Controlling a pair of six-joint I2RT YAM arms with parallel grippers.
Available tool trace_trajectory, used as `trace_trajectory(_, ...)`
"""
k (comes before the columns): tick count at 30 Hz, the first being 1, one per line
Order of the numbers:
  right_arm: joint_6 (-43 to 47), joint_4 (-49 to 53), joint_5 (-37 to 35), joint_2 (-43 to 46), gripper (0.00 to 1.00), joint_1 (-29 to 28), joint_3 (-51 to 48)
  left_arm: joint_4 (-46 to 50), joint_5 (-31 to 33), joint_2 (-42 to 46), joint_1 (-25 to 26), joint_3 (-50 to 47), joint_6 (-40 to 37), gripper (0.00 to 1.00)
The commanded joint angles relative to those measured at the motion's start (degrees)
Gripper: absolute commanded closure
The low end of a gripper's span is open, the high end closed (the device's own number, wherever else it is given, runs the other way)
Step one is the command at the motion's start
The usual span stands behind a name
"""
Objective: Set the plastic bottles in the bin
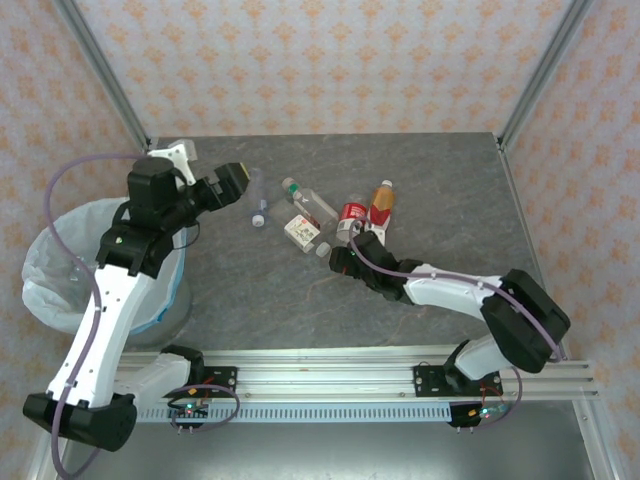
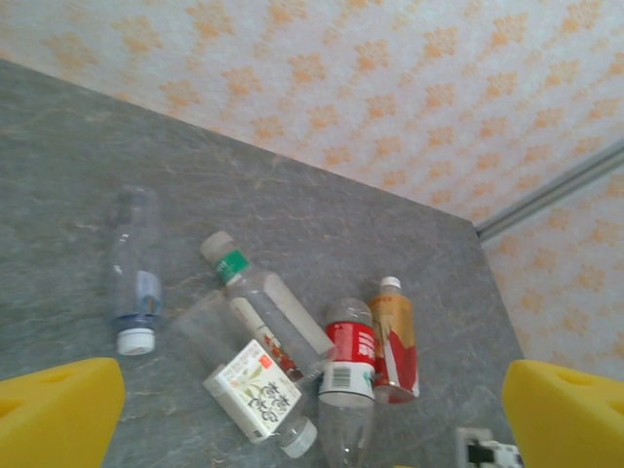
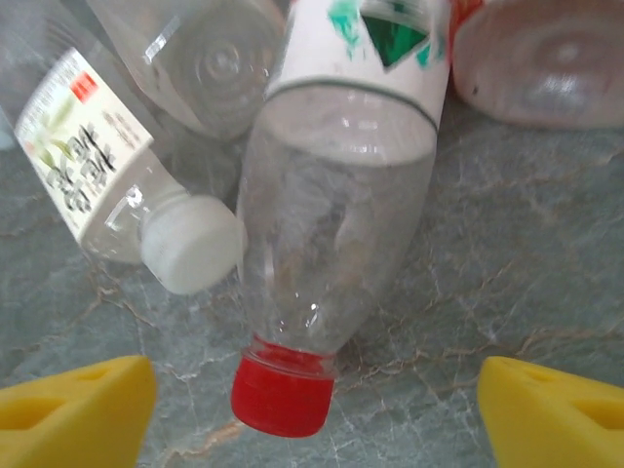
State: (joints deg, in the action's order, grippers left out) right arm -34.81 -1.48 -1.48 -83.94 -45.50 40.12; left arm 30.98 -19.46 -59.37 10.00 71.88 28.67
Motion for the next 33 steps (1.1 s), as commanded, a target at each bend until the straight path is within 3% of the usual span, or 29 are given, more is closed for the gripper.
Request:
trace_trajectory(1, -5.2, 1.9, -2.9, -2.5, 0.23, -1.2, 2.8, -5.2, -0.8, -2.1, 3.2, 0.0, 0.4, 0.0)
trace_trajectory(9, -7.7, -2.7, -3.4, -7.0, 0.4, -1.3, 2.8, -3.7, 2.6, -5.3, 5.6, 1.6, -0.8, 0.0)
trace_trajectory(21, -6.2, -5.9, -3.9, -9.9, 0.46, -1.3, 2.8, -2.2, 4.9, -4.7, 5.7, 1.1, -2.3, 0.0)
trace_trajectory(33, -5.2, -7.6, -3.1, -10.1, 0.64, -1.2, 1.0, -1.5, 5.2, -4.6, 5.7, 1.0, -3.3, 0.0)
